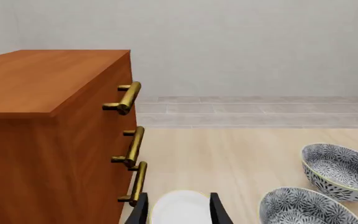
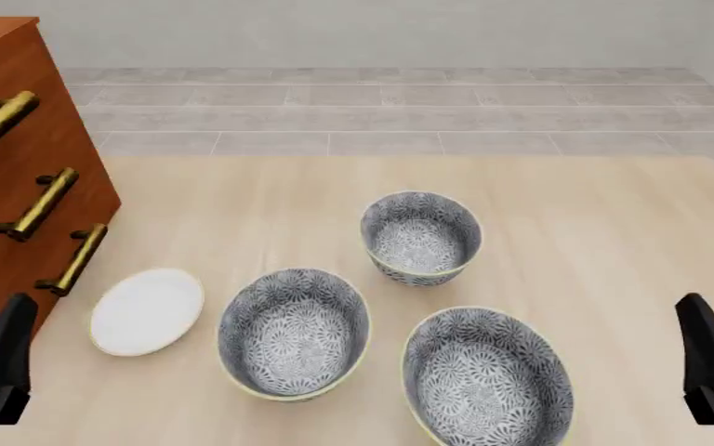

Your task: Stack the bowl at the front on the bowl in the middle.

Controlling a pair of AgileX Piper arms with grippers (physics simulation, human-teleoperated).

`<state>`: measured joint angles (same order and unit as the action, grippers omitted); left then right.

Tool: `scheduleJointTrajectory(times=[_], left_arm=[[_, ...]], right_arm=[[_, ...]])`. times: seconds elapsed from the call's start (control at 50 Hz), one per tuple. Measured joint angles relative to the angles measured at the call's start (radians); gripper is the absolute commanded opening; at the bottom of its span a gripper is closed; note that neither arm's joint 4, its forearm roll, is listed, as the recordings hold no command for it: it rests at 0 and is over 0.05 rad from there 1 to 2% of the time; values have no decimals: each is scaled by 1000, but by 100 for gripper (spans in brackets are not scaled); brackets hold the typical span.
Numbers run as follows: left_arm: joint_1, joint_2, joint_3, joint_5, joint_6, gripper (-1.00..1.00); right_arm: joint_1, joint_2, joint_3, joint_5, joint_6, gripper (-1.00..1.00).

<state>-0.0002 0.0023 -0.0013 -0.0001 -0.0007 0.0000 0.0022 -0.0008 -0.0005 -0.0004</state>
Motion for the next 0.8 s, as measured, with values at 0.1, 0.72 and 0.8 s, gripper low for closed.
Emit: scheduleJointTrajectory(times=[0.1, 0.72, 0.8], left_arm=[[-1, 4, -1, 0, -1, 100], [11, 43, 0, -21, -17, 100], [9, 42, 0, -18, -18, 100]], right_arm=[[1, 4, -1, -1, 0, 100], [58, 209, -82, -60, 49, 100], [70, 275, -110, -79, 60, 100]])
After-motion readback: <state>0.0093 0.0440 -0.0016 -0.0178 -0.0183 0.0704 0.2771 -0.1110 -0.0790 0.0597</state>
